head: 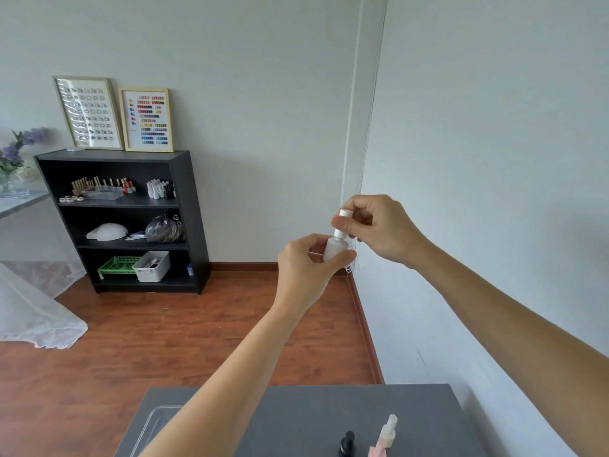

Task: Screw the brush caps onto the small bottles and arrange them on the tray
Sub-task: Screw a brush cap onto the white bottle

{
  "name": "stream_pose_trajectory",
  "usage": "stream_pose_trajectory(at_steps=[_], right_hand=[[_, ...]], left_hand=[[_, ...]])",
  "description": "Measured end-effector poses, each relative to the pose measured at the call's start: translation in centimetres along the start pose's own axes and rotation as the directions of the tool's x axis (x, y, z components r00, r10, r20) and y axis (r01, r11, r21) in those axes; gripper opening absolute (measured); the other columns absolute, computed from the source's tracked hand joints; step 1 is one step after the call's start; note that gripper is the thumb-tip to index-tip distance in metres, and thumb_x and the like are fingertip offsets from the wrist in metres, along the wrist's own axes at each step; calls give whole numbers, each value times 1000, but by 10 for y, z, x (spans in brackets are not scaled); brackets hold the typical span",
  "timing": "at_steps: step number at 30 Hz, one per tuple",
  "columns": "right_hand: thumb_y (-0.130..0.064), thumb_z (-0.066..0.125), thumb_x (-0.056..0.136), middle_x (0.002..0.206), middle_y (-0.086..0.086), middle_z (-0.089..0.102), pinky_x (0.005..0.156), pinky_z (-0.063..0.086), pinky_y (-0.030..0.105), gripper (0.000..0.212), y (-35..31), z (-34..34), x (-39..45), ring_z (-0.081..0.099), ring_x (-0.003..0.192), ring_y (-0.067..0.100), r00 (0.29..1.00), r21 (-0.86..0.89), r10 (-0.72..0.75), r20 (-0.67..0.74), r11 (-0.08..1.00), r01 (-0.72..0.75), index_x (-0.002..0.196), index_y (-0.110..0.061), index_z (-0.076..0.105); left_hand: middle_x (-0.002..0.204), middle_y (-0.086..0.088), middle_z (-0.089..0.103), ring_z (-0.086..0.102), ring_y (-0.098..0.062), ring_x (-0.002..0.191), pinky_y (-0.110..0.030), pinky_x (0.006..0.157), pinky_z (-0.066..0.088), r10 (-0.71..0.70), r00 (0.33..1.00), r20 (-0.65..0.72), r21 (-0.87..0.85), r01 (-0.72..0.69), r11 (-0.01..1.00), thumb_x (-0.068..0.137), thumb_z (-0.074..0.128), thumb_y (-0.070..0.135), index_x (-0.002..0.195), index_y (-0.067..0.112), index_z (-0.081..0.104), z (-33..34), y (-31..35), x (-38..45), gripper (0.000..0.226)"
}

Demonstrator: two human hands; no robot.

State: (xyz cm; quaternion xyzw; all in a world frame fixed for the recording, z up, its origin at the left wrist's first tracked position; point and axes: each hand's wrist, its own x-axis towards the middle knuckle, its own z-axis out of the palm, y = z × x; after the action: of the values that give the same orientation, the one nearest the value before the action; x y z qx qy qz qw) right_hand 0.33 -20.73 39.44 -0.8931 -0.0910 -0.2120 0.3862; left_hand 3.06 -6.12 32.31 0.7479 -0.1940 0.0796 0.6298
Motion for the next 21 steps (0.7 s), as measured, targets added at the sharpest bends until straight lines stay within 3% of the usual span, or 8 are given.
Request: stream_pose_trajectory(at_steps=[4,7,9,10,12,14,18,21], right_hand=[[-53,76,73,67,-2,69,52,39,7,41,1,0,1,53,55,4,997,-44,52,-60,998,-55,77,-13,66],[-59,63,75,100,-6,72,82,49,15,49,0,-3,0,65,91,2,998,39,61,13,997,-62,102,-18,66],[-40,61,88,123,-2,67,101,47,24,43,0,-9,0,62,115,5,991,238,36,127,969,-66,124,-18,61],[-26,60,93,127,1,66,103,47,25,37,1,-13,0,62,118,8,986,320,12,166,945,-66,129,-14,59],[-2,57,95,122,6,68,98,51,23,33,3,-18,-1,66,113,12,981,387,-28,193,921,-50,127,-5,60],[5,58,92,112,9,72,92,54,23,29,3,-19,-1,70,105,15,984,390,-29,178,920,-43,120,-1,65],[-11,78,79,86,7,76,75,56,26,20,0,-14,0,72,79,13,999,308,50,16,950,-53,99,-8,74],[-35,87,66,66,2,68,61,52,21,32,-3,-7,1,59,57,7,989,141,63,-135,989,-44,77,-11,69]], left_hand=[[65,19,70,57,5,51,-6,48,39,-4,1000,1,-5,4,1000,72,86,39,89,28,76,1,1,0,23],[66,15,71,58,5,52,-6,48,39,-15,1000,5,-19,15,1000,71,86,40,88,30,76,2,3,-1,23],[64,17,70,58,6,51,-6,47,39,-21,1000,8,-24,21,999,71,87,40,86,33,75,2,5,-1,21],[63,20,70,57,6,51,-6,47,39,-21,1000,9,-24,21,999,71,86,40,85,33,74,3,6,-1,20],[63,21,70,58,7,51,-6,47,40,-19,1000,6,-24,20,1000,71,86,41,84,34,74,2,7,-1,19],[66,18,71,59,6,53,-6,47,40,-21,1000,2,-26,21,999,70,86,41,86,33,75,3,8,-1,21],[64,18,70,59,6,54,-5,46,40,-22,1000,5,-24,22,999,70,87,41,87,32,75,5,9,-3,23],[61,22,69,59,7,52,-4,45,39,-23,1000,13,-39,23,999,71,87,38,88,30,75,7,11,-4,23]])
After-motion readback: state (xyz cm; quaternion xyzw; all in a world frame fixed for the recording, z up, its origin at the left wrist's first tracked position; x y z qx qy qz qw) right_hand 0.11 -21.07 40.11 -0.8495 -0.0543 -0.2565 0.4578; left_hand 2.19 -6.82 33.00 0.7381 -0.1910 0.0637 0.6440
